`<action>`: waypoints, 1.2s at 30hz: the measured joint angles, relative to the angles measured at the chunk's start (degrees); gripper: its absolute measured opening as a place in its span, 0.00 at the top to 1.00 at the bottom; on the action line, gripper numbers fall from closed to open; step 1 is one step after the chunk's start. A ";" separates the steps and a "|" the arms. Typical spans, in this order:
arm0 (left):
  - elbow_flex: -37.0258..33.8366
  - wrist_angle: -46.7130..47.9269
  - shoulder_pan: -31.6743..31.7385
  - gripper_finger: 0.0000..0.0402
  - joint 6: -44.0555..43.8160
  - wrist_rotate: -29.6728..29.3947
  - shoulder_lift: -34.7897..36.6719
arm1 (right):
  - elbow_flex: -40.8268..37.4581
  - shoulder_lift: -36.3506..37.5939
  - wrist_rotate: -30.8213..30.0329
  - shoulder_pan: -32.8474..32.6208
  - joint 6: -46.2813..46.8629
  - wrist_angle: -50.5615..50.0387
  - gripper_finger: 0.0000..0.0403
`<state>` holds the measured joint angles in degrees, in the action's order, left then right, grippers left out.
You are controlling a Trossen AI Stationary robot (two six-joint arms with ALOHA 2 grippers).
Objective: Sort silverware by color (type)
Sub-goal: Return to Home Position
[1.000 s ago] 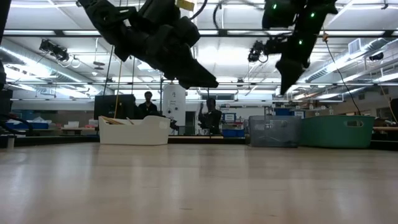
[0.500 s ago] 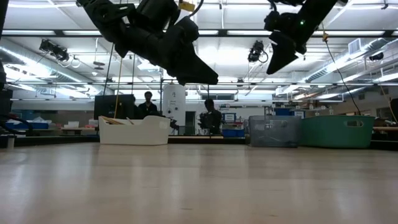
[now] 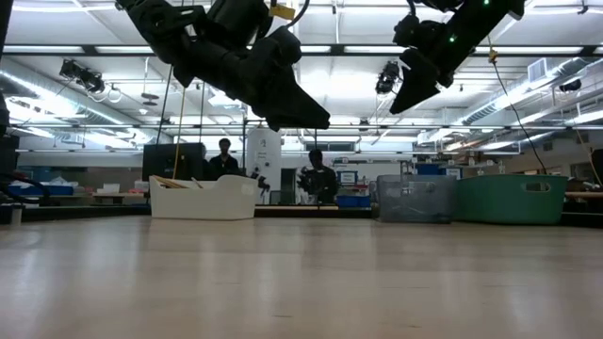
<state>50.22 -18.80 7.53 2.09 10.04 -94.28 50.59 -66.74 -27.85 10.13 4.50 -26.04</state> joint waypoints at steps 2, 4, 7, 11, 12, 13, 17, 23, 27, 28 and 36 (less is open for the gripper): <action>0.00 -0.12 0.02 0.65 0.00 -0.04 0.00 | -0.04 0.00 -0.03 0.00 -0.03 0.24 0.68; 0.00 -0.13 0.02 0.65 0.00 -0.04 0.00 | -0.04 0.00 -0.16 0.00 -0.15 0.31 0.68; 0.00 -0.14 0.02 0.65 0.04 -0.32 0.00 | -0.07 0.00 -0.16 0.00 -0.18 0.34 0.68; 0.00 -0.12 0.02 0.65 0.04 -0.44 0.00 | -0.07 0.00 -0.14 0.00 -0.18 0.35 0.68; 0.00 -0.12 0.02 0.65 0.02 -0.48 0.00 | -0.07 0.00 -0.14 0.00 -0.18 0.45 0.68; 0.00 -0.12 0.02 0.65 0.04 -0.48 0.00 | -0.07 0.00 -0.14 0.00 -0.28 0.64 0.68; 0.00 0.04 0.02 0.65 0.09 -0.46 0.00 | -0.07 -0.13 -0.04 0.00 -1.55 2.29 0.68; -0.02 -1.92 0.01 0.65 -0.81 -0.78 0.09 | -0.35 -1.08 5.81 0.00 -2.97 5.11 0.68; -0.06 -1.94 -0.44 0.65 -0.19 -1.03 4.49 | -3.16 1.46 10.12 -0.26 -4.33 10.29 0.69; -0.02 -1.08 -0.57 0.65 0.12 -1.37 5.76 | -4.02 2.64 10.94 -0.28 -4.84 11.36 0.69; -0.02 1.69 -1.70 0.65 2.44 -5.04 10.19 | -9.39 11.00 12.95 -0.26 -5.47 14.82 0.72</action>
<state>50.19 -17.11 5.82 4.53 5.00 -84.09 41.20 -55.74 -14.90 9.87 -0.98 -11.22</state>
